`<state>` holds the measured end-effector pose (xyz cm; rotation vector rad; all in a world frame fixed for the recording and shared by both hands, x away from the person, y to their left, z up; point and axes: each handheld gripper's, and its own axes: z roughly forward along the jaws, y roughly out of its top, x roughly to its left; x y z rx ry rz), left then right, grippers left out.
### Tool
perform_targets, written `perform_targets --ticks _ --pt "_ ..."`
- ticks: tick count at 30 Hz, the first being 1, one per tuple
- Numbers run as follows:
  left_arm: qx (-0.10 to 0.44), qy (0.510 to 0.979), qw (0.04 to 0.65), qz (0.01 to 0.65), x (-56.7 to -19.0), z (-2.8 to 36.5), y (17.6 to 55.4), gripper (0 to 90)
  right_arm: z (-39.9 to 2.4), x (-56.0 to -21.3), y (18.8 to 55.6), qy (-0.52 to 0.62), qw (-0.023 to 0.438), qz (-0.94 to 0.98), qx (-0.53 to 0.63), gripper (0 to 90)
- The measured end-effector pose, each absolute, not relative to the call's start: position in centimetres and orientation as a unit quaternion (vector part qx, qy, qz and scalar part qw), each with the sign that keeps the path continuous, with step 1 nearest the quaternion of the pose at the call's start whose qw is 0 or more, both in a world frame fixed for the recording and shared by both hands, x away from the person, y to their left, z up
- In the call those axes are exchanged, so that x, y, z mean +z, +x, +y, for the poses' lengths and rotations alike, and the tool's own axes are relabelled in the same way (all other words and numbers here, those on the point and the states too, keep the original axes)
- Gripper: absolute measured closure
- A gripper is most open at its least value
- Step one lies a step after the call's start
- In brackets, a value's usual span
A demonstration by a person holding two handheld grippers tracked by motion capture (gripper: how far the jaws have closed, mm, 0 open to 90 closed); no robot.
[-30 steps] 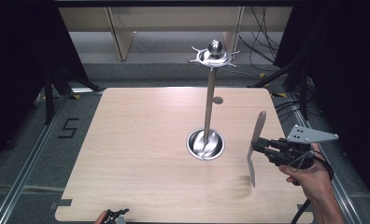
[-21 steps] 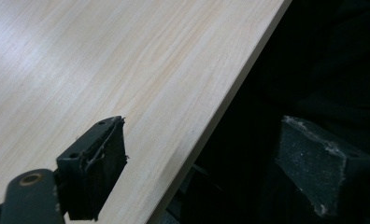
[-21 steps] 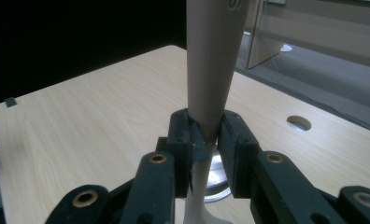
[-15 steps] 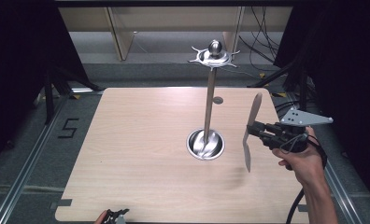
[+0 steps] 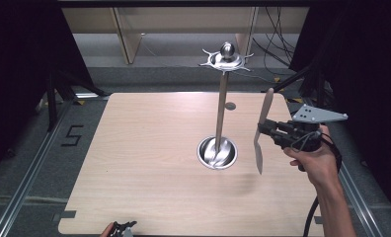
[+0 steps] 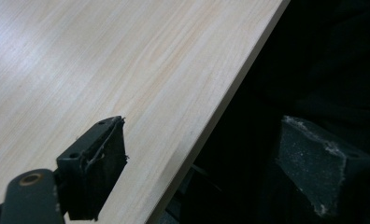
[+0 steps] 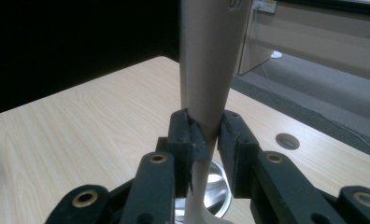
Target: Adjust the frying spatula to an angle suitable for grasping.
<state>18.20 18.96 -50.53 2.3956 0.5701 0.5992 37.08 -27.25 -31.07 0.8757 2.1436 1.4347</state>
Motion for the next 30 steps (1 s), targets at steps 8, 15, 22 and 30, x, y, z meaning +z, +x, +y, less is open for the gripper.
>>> perform_targets --ticks 8,15,22,30 --pt "0.228 0.901 0.299 0.216 -50.6 19.0 18.2 15.0 -26.7 -30.1 37.9 0.307 0.218 0.771 0.513 75.8" --pt "0.233 0.9 0.299 0.216 -50.6 19.0 18.2 15.0 -26.1 -29.4 38.3 0.309 0.218 0.774 0.508 75.8" --pt "0.233 0.9 0.299 0.216 -50.6 18.9 18.2 15.0 -25.6 -28.6 38.8 0.302 0.222 0.777 0.505 75.8" --pt "0.227 0.901 0.3 0.215 -50.5 19.0 18.2 15.0 -25.1 -27.9 39.3 0.3 0.237 0.782 0.492 75.8"
